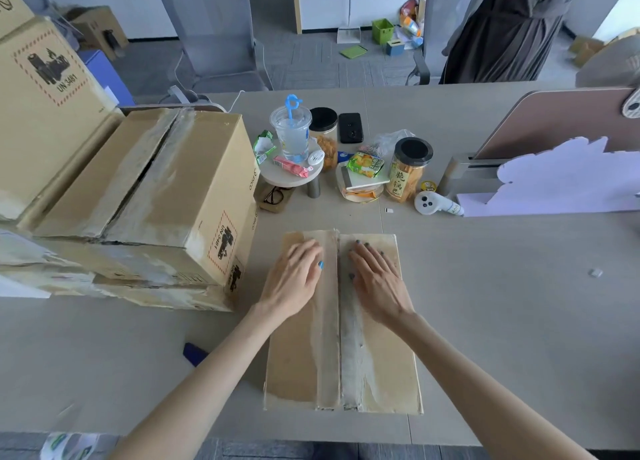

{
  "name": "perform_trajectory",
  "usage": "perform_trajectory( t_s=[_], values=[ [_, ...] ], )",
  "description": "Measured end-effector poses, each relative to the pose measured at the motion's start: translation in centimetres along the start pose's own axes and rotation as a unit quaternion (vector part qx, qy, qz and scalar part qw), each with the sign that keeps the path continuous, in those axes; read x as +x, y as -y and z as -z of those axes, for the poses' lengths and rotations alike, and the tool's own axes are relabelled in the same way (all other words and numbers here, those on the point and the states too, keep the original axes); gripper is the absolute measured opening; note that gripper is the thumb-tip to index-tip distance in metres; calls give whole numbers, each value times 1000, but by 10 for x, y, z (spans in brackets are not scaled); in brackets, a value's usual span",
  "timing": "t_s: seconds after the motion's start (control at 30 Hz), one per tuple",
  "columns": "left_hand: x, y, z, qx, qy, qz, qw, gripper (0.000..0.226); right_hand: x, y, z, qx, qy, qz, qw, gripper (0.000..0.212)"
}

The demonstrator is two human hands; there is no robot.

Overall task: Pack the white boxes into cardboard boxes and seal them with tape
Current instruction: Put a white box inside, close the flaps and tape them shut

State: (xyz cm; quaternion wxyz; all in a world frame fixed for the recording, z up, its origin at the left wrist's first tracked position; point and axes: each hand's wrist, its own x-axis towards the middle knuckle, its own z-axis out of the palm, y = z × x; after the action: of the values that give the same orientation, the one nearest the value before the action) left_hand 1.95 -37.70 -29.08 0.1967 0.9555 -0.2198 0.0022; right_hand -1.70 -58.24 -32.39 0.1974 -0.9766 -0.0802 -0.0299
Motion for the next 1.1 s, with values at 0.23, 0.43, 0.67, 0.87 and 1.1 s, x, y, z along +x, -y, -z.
perform_trajectory(
  t_s=[0.23,0.43,0.67,0.87,1.1],
  values=[
    [-15,18,-35,108,42,-24,993,59,-9,-3,-14,-69,0,-1,998,59],
    [-8,21,-44,143,24,-17,989,57,-1,-3,-15,-99,-7,2,995,63],
    [2,19,-39,142,45,-1,989,59,10,2,-8,-118,23,-15,993,65],
    [-13,9,-24,72,74,25,994,58,7,16,8,-27,53,-48,997,65],
    [-95,13,-11,-38,-48,68,996,41,-35,65,26,29,30,53,998,47]
  ],
)
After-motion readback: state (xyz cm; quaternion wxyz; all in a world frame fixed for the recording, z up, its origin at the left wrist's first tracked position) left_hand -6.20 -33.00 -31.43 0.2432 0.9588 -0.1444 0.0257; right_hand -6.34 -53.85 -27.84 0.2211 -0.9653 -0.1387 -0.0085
